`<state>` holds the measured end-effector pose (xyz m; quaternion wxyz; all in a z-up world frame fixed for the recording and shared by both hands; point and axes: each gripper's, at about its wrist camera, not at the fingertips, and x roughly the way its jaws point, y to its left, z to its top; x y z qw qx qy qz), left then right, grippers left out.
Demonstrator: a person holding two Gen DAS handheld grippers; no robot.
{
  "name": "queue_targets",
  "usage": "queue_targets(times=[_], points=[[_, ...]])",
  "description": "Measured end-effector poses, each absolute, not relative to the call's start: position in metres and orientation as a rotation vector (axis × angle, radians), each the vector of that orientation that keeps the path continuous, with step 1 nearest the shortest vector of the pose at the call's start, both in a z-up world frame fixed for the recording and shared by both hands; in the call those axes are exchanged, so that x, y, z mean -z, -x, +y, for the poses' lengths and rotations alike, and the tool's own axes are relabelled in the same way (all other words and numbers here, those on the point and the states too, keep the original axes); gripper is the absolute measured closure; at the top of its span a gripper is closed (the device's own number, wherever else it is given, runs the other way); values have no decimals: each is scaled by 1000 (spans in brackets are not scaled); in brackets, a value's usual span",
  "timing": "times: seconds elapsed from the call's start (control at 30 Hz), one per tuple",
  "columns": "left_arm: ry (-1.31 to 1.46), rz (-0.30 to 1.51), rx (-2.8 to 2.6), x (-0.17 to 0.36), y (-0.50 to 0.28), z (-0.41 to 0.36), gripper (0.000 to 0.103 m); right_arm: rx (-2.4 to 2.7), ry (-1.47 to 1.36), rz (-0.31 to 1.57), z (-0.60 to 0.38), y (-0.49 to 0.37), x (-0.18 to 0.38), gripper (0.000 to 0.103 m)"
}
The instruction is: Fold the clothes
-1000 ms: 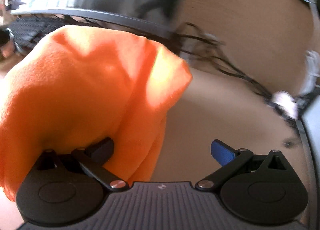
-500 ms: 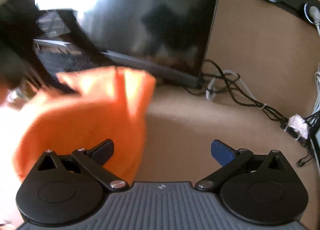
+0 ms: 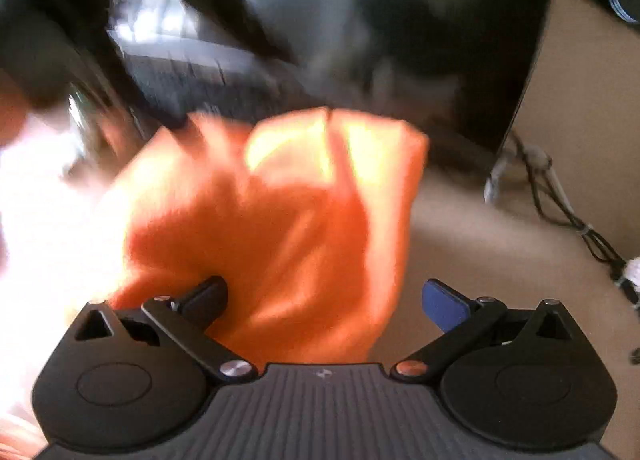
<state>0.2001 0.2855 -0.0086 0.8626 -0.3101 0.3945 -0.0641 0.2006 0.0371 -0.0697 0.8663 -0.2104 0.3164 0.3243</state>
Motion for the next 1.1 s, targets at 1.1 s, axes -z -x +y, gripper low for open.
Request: queue_targets(times=[1.1], points=[[317, 843, 132, 50, -135, 242, 0, -166, 62, 703, -4, -254, 50, 0]])
